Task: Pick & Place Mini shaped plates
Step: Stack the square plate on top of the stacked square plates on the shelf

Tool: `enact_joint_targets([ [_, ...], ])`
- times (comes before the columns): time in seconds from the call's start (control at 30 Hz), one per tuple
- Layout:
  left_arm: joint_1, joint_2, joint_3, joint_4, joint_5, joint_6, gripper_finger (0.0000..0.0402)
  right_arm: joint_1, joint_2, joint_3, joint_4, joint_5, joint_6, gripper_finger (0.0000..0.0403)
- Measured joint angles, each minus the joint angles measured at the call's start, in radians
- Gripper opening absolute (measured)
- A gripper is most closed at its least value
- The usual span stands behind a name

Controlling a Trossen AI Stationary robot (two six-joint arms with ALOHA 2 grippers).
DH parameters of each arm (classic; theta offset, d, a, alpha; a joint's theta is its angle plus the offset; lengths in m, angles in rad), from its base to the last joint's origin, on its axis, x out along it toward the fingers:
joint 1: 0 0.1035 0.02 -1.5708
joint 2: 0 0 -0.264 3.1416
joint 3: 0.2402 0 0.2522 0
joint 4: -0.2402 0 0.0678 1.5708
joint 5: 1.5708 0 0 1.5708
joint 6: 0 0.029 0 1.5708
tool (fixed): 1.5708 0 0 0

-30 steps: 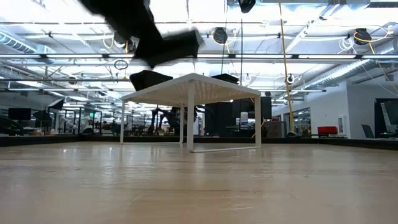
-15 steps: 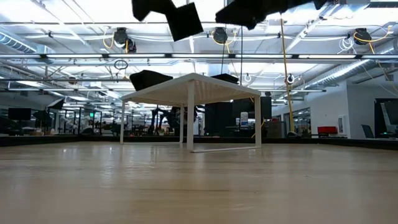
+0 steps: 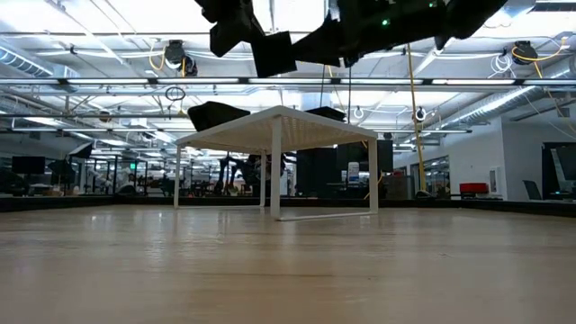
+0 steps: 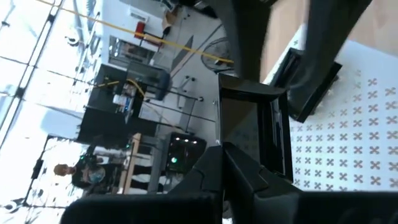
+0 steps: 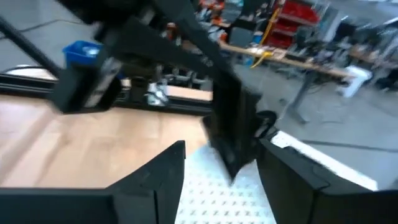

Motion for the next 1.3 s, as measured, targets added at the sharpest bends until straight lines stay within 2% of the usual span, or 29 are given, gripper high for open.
enact_joint_targets([
  [0.2, -0.001, 0.0, 0.0, 0.0, 0.007, 0.023, 0.0009, 0.0, 0.057, 0.001, 0.114, 0.019, -0.074, 0.0164],
  [0.47, 0.013, 0.0, 0.0, 0.0, 0.006, 0.03, 0.0012, 0.0, 0.059, 0.001, 0.122, 0.165, -0.111, 0.011],
  [0.77, 0.032, 0.0, 0.0, 0.001, 0.019, -0.025, 0.0006, 0.0, 0.059, 0.001, 0.125, 0.166, -0.117, 0.0043],
  [0.93, 0.024, 0.0, 0.0, 0.039, 0.11, -0.037, 0.0023, -0.004, 0.059, 0.001, 0.121, 0.168, -0.138, 0.0005],
  [1.1, 0.007, 0.0, 0.0, 0.073, 0.144, -0.05, 0.0015, -0.004, 0.059, 0.001, 0.117, 0.164, -0.145, 0.0001],
  [1.2, -0.009, -0.001, 0.0, 0.113, 0.144, -0.132, 0.0015, -0.002, 0.054, 0.001, 0.118, 0.164, -0.153, 0.0001],
  [1.3, -0.017, -0.021, 0.006, 0.095, 0.268, -0.244, 0.004, -0.003, 0.051, 0.001, 0.123, 0.166, -0.154, 0.0001],
])
